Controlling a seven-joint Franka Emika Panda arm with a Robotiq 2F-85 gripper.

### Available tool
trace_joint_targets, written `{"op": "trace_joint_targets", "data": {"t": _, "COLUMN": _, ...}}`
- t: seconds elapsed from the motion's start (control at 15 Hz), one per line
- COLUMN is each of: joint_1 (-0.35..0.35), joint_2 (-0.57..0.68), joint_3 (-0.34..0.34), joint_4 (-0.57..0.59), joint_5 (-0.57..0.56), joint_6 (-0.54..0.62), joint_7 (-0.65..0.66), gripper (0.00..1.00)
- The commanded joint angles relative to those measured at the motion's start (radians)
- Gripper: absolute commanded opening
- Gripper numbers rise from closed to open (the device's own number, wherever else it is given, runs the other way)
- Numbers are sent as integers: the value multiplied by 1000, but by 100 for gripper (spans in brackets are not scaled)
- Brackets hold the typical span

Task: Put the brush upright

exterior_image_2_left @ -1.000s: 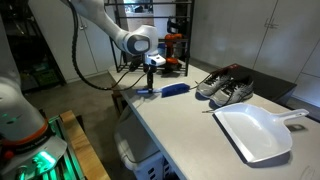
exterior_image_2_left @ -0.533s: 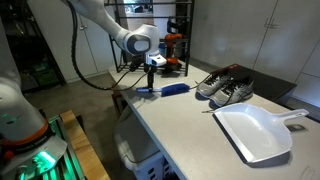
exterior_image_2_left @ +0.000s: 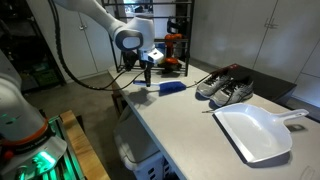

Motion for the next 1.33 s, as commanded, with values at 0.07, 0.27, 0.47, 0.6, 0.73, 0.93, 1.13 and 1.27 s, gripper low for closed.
{"op": "trace_joint_targets", "data": {"t": 0.07, "joint_1": -9, "joint_2": -181, "joint_3": -4, "joint_4": -171, "joint_5": 179, "joint_6": 103, "joint_7": -215, "gripper": 8}}
{"op": "trace_joint_targets", "data": {"t": 0.27, "joint_1": 5, "joint_2": -253, "joint_3": -33, "joint_4": -230, "joint_5": 334, "joint_6": 139, "joint_7": -378, "gripper": 8}}
{"op": "trace_joint_targets", "data": {"t": 0.47, "joint_1": 20, "joint_2": -310, "joint_3": -88, "joint_4": -260, "joint_5": 507, "joint_6": 135, "joint_7": -545, "gripper": 7}}
{"op": "trace_joint_targets", "data": {"t": 0.6, "joint_1": 22, "joint_2": -345, "joint_3": -125, "joint_4": -275, "joint_5": 613, "joint_6": 117, "joint_7": -660, "gripper": 7}}
{"op": "trace_joint_targets", "data": {"t": 0.73, "joint_1": 20, "joint_2": -375, "joint_3": -160, "joint_4": -284, "joint_5": 704, "joint_6": 89, "joint_7": -777, "gripper": 7}}
{"op": "trace_joint_targets", "data": {"t": 0.93, "joint_1": 15, "joint_2": -404, "joint_3": -199, "joint_4": -290, "joint_5": 800, "joint_6": 30, "joint_7": -928, "gripper": 7}}
{"op": "trace_joint_targets", "data": {"t": 1.13, "joint_1": -6, "joint_2": -397, "joint_3": -227, "joint_4": -270, "joint_5": 837, "joint_6": -98, "joint_7": -1036, "gripper": 7}}
{"op": "trace_joint_targets", "data": {"t": 1.27, "joint_1": -24, "joint_2": -368, "joint_3": -240, "joint_4": -247, "joint_5": 831, "joint_6": -209, "joint_7": -1061, "gripper": 7}}
